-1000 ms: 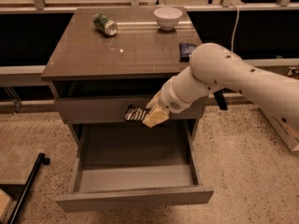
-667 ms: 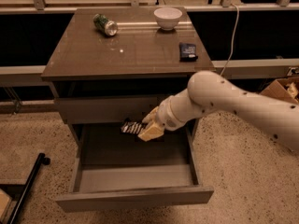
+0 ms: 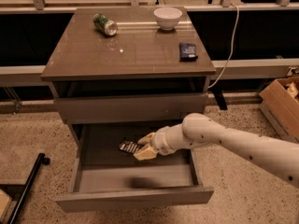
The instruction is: Place rxbar chocolate into middle drawer
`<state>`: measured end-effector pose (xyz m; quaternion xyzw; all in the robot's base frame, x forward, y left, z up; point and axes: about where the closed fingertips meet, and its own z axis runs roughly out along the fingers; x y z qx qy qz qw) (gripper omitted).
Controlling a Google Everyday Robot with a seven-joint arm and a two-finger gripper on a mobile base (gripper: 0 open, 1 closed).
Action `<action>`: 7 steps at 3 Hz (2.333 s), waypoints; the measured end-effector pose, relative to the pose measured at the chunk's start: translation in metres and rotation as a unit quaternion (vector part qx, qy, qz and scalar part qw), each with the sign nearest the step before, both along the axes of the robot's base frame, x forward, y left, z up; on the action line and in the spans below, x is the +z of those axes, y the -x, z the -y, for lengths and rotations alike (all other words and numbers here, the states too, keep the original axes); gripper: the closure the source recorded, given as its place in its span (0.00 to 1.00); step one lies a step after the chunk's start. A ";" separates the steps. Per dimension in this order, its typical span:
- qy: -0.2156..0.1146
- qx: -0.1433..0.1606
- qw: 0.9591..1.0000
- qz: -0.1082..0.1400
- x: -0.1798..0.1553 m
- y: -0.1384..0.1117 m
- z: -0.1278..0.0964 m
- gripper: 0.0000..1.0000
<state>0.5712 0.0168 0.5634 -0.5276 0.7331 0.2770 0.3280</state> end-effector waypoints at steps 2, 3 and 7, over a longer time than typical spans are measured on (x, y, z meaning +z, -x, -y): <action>-0.019 -0.046 0.996 -0.071 -0.144 -0.008 0.043 1.00; -0.024 -0.049 0.995 -0.082 -0.160 -0.005 0.042 0.84; -0.026 -0.043 0.995 -0.086 -0.164 -0.001 0.035 0.00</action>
Offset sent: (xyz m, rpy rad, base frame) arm 0.0122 -0.0813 -0.2316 0.0635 0.2302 -0.1607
